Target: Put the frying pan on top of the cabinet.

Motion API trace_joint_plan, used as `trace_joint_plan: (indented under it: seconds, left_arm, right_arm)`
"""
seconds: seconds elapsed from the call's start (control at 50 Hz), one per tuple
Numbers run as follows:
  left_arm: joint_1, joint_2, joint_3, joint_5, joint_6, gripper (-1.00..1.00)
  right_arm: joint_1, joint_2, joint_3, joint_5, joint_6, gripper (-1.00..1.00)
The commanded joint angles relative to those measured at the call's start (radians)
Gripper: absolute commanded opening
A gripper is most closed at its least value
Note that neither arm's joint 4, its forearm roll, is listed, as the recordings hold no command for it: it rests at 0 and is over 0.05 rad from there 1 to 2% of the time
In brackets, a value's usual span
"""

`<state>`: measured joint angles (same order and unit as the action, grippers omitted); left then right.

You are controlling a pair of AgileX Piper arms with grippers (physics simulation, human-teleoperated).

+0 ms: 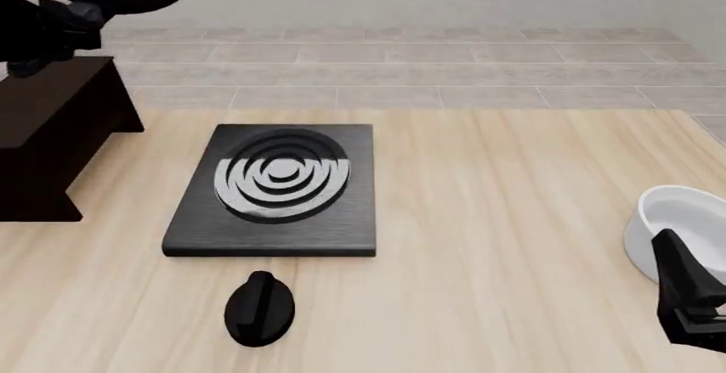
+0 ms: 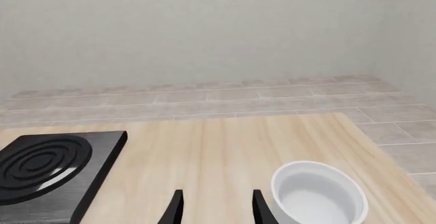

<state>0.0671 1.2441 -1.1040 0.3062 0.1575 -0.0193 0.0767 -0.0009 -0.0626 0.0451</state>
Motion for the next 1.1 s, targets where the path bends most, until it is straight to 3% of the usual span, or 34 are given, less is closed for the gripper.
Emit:
trace_joint_plan:
  seconds: [0.02,0.16,0.5,0.82,1.1]
  left_arm:
    - [0.076,-0.031,-0.007,0.007,0.02,-1.0]
    - [0.116,-0.051,0.003,0.022,0.026,-1.0]
    - [0.21,-0.068,-0.012,0.095,-0.049,-1.0]
    - [0.266,-0.044,0.016,0.062,-0.094,-1.0]
    - [0.325,0.009,0.035,0.014,-0.092,-1.0]
  right_arm:
    - [-0.001,0.005,0.0,-0.003,0.0,1.0]
    - [0.002,0.013,0.0,-0.01,-0.001,1.0]
    - [-0.002,0.016,0.0,-0.013,-0.003,1.0]
    - [0.002,0.005,0.0,-0.002,-0.012,1.0]
    - [0.004,0.033,0.001,-0.028,-0.016,1.0]
